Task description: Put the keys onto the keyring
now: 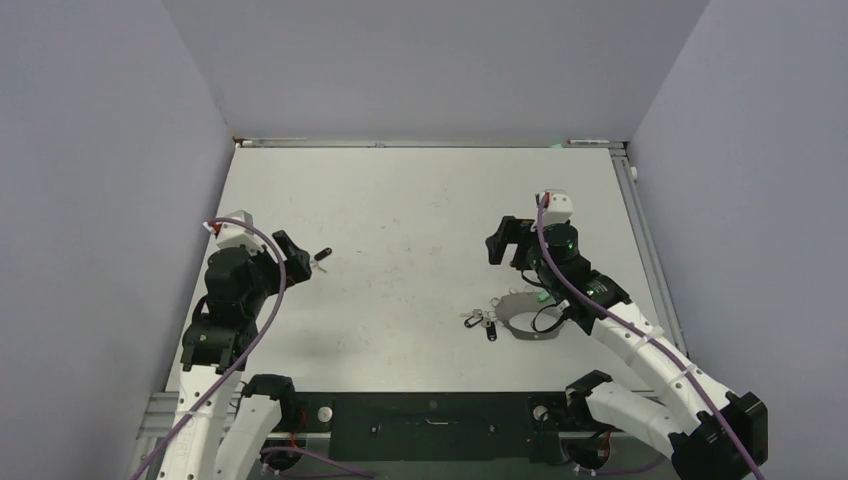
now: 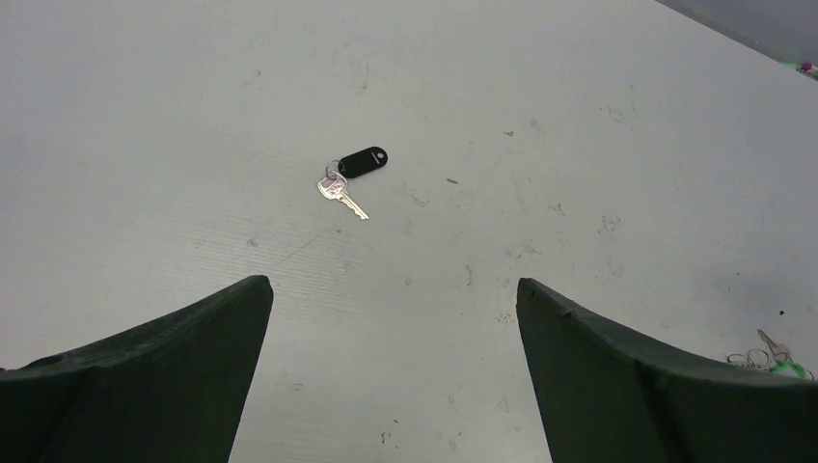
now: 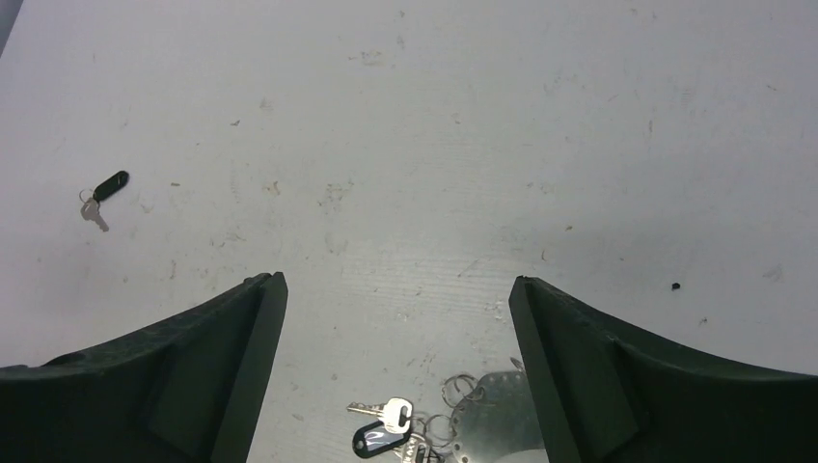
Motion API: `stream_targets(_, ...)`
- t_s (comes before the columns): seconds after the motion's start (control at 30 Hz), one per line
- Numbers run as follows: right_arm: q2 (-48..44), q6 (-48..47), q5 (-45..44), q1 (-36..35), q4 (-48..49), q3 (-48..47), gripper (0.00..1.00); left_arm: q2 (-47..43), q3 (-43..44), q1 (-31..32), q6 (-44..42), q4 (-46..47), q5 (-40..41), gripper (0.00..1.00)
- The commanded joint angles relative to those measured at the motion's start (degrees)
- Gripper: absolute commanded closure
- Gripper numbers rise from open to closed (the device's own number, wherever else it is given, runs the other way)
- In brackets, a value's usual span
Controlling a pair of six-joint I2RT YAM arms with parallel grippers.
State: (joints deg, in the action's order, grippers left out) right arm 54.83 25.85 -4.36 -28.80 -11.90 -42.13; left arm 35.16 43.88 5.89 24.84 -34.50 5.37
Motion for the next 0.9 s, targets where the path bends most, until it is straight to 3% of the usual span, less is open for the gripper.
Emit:
stream_targets(0.0, 0.0, -1.2, 2.6, -0.5, 4.9, 1.0, 0.1, -1.1, 1.5, -0.5, 0.8, 0.9, 3.1, 0.04)
stream_targets(0.17, 5.0, -1.2, -0.4, -3.5, 2.5, -3.2, 0.1, -3.1, 1.6, -1.2, 3.3, -1.3, 12.0, 0.04)
stream_targets(0.33, 11.8, -2.3, -7.5, -9.5, -0.2, -9.1, 0.09, -4.1, 1.4, -1.4, 2.8, -1.5, 14.9, 0.04)
stream_targets(0.47, 16.7, -2.9, -6.7, -11.2, -0.3, -12.1, 0.08, -3.1, 1.8, -1.5, 2.7, -2.2, 15.2, 0.04)
stream_targets(0.87, 23.9, -9.0, -3.5, -12.3, -1.2, -12.1, 0.02, 1.6, 1.0, -1.3, -0.3, 0.1, 1.3, 0.04)
